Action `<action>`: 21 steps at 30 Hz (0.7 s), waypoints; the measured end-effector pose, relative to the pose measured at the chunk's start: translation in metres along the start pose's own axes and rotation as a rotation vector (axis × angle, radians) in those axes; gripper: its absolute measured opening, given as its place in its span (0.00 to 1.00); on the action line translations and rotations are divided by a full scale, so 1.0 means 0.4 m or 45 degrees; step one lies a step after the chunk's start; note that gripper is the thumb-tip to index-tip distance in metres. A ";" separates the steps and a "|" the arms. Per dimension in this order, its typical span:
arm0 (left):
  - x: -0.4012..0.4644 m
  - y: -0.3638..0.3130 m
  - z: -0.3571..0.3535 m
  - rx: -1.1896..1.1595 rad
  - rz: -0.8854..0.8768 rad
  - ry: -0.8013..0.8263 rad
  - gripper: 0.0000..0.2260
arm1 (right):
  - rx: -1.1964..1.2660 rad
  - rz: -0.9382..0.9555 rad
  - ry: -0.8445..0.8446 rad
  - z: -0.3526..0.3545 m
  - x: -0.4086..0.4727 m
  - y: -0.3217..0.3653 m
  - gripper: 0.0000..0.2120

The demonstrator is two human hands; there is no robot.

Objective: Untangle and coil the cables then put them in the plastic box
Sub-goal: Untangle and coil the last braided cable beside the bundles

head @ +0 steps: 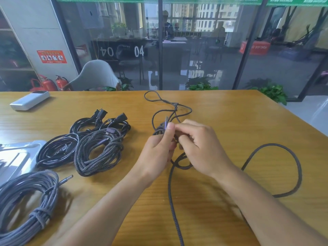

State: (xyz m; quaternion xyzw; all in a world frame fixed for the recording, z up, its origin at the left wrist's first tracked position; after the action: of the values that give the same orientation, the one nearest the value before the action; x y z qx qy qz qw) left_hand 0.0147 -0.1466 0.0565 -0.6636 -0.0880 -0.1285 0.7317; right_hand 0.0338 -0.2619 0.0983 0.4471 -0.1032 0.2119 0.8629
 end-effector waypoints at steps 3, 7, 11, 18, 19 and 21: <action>0.006 0.001 0.019 0.126 -0.078 -0.045 0.32 | 0.085 -0.063 0.150 -0.006 0.001 -0.010 0.16; 0.010 0.016 0.040 0.171 -0.050 -0.051 0.30 | 0.176 -0.180 0.180 0.001 -0.005 -0.033 0.12; 0.004 0.004 0.022 0.149 -0.076 0.038 0.34 | 0.149 -0.164 0.188 -0.023 -0.018 -0.020 0.06; -0.007 0.001 0.021 0.160 -0.138 0.051 0.23 | 0.214 -0.204 0.295 -0.033 -0.016 -0.035 0.08; -0.006 -0.001 0.027 0.163 -0.142 0.020 0.22 | 0.182 -0.205 0.361 -0.036 -0.017 -0.041 0.09; -0.002 -0.004 0.055 0.179 -0.155 -0.069 0.21 | 0.071 -0.215 0.476 -0.035 -0.015 -0.056 0.07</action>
State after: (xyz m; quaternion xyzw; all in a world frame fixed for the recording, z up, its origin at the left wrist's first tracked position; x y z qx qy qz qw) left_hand 0.0146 -0.1248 0.0599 -0.6074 -0.1568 -0.1481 0.7645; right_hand 0.0385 -0.2636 0.0716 0.4306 0.1024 0.2209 0.8691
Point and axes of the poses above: each hand's wrist, its own x-axis towards the middle knuckle, its own z-axis out of the back of the hand, y = z × x, the point moved 7 cm from there along x, towards the middle knuckle, and after that the axes turned 14 degrees about -z, right-handed, at the moved point
